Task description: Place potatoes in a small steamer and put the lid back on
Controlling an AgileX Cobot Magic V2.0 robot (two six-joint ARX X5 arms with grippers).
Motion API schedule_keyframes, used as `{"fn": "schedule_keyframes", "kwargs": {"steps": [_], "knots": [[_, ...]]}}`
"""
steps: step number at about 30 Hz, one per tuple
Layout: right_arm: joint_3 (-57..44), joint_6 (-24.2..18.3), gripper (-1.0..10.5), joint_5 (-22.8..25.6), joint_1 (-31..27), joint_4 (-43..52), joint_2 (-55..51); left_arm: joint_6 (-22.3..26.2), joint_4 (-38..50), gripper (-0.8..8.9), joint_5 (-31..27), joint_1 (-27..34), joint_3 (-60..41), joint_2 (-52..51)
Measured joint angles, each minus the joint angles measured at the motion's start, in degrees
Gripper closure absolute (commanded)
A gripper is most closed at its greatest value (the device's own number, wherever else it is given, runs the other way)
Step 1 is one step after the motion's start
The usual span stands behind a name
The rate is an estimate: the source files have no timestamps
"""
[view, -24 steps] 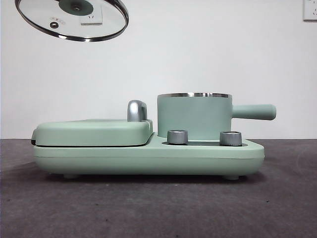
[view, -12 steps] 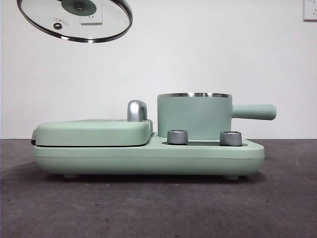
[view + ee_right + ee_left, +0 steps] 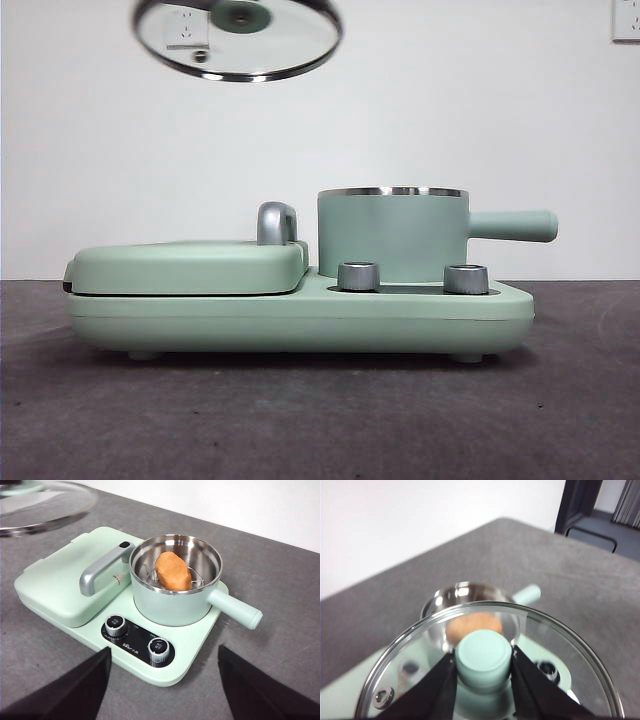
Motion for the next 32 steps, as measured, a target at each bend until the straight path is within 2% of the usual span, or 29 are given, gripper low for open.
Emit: {"fn": "schedule_keyframes", "kwargs": {"steps": [8,15,19,32], "knots": [[0.02,0.35,6.2,0.00,0.00,0.09,0.00,0.00,9.88,8.04,-2.01,-1.40,0.70,9.94],[0.00,0.35,6.2,0.00,0.00,0.09,0.00,0.52,11.47,8.04,-2.03,-2.82,9.01,20.55],[0.00,0.35,6.2,0.00,0.00,0.07,0.00,1.36,15.54,8.04,-2.05,-3.61,12.59,26.16],[0.00,0.37,6.2,0.02,0.02,-0.33,0.00,1.75,21.33,8.04,-3.15,-4.35,20.24,37.97]]}}
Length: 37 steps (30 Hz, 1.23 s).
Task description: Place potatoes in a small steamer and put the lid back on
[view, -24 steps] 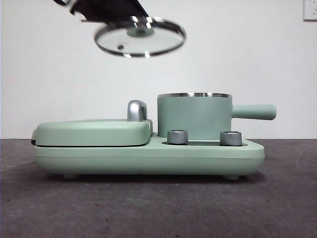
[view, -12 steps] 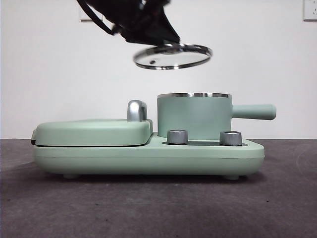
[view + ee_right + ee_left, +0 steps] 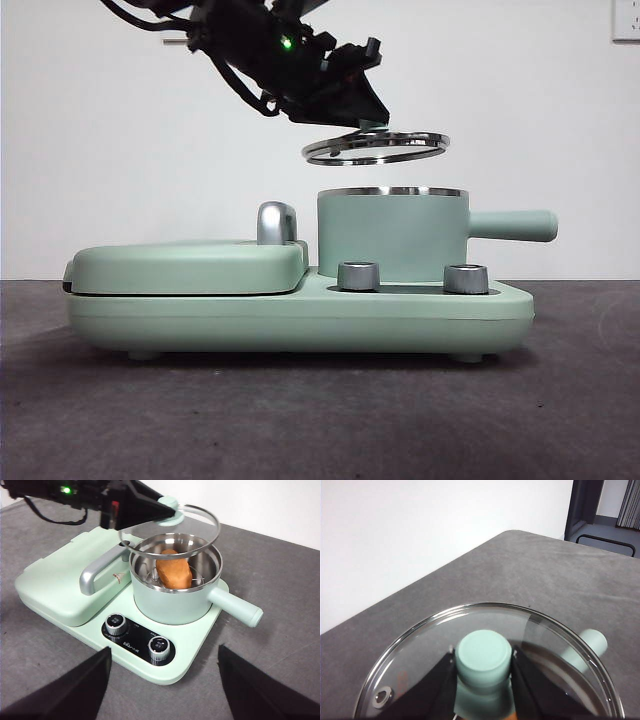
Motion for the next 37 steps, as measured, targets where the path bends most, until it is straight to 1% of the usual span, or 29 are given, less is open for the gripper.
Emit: {"fn": "schedule_keyframes", "kwargs": {"steps": [5,9,14,23,37], "knots": [[0.00,-0.02,6.2,0.00,-0.02,-0.26,0.00,0.24,0.59,8.04,0.00,-0.11,1.51,2.23],[0.02,0.00,6.2,0.07,-0.02,-0.61,0.00,1.31,0.26,8.04,0.00,-0.39,1.51,2.84],[0.00,0.00,6.2,0.15,-0.02,-1.25,0.00,1.55,0.22,8.04,0.11,-0.59,1.51,2.86],[0.00,0.00,6.2,0.17,-0.02,-1.27,0.00,2.78,-1.97,8.04,0.17,-0.90,1.51,3.65],[0.00,0.00,6.2,0.17,-0.02,-1.29,0.00,3.10,-2.38,8.04,1.73,-1.16,1.51,4.68]]}}
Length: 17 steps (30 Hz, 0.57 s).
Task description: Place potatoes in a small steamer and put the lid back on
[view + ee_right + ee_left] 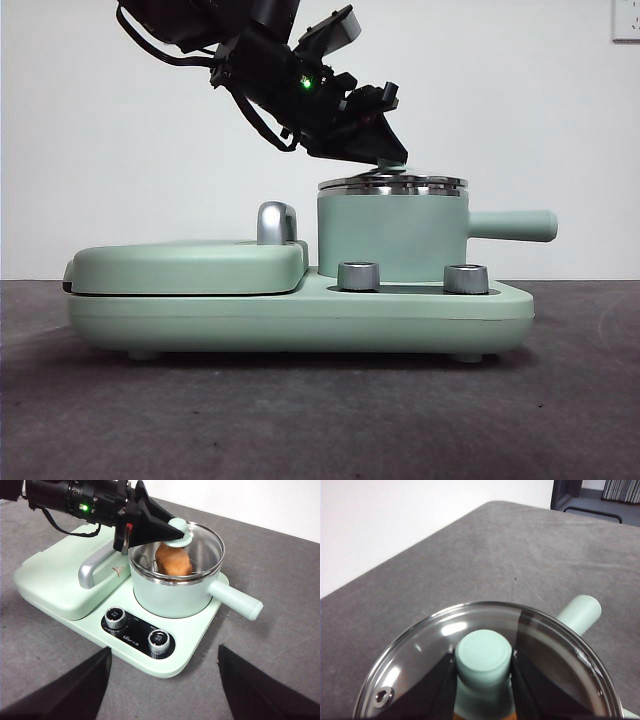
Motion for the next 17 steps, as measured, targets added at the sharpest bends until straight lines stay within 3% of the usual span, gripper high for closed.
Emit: {"fn": "schedule_keyframes", "kwargs": {"steps": [11,17], "knots": [[0.02,0.00,6.2,0.00,0.00,0.00,0.00,0.83,-0.15,8.01,-0.02,-0.07,0.00,0.13],[0.00,0.00,6.2,0.00,0.00,-0.04,0.00,0.96,-0.20,5.97,0.00,-0.07,0.00,0.13]]}}
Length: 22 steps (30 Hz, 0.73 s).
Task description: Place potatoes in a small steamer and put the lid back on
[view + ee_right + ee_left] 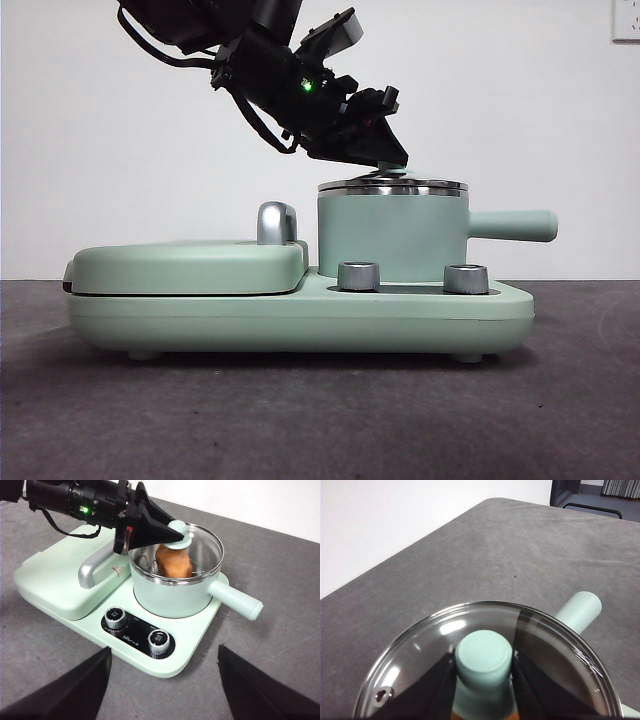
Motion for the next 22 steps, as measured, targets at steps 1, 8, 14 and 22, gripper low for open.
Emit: {"fn": "schedule_keyframes", "kwargs": {"steps": [1,8,14,22], "knots": [[0.00,0.00,6.2,0.00,0.00,-0.04,0.00,0.00,0.02,5.65,0.00,0.00,0.00,0.00],[0.02,0.00,6.2,0.00,0.00,-0.55,0.00,0.09,-0.72,5.29,0.02,0.00,0.22,0.00],[0.02,0.00,6.2,0.00,0.00,-1.49,0.00,-2.43,-5.20,5.33,0.00,0.04,0.22,-2.01],[0.00,0.00,6.2,0.00,0.00,-1.49,0.00,-14.84,-12.96,5.32,0.42,4.57,0.33,-11.43]]}}
